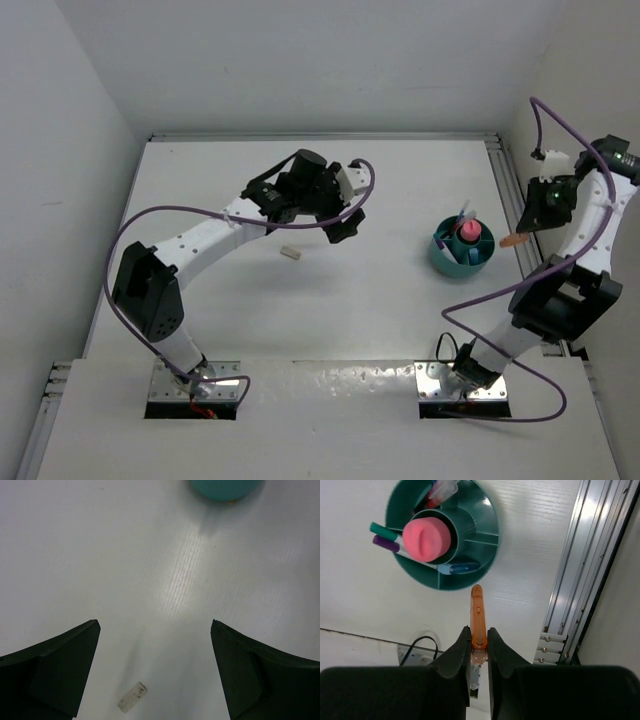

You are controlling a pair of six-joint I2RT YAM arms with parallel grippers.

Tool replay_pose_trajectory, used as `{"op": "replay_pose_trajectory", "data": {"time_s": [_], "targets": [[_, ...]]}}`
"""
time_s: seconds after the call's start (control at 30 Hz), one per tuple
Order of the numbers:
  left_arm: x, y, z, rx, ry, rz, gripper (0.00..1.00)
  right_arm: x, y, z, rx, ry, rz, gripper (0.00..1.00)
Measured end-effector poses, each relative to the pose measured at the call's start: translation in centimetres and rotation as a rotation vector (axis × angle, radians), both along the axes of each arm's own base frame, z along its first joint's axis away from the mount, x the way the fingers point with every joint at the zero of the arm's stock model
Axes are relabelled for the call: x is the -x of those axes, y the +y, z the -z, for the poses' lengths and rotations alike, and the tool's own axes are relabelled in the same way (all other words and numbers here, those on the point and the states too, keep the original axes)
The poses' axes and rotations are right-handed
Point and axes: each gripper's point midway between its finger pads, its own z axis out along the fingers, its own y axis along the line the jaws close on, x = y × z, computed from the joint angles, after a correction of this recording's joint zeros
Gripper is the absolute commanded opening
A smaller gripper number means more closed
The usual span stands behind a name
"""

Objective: Sort the stationery into containers
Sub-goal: Organize the stationery in the storage box.

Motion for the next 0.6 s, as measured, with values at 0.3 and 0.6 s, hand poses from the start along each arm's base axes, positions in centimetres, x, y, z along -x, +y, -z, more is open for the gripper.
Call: {"op": "replay_pose_trajectory", "data": {"time_s": [0.3,0.6], "targets": [[-0.8,2.3,2.3,-0.037,0.038,-0.055,1.00,-1.2,0.5,3.5,0.022,0.150,-0.044,0.00],[-1.3,4.0,3.6,-0.056,0.059,-0.092,1.00,-2.4,1.6,5.3,0.028,0.229,-0.056,0.00]]}}
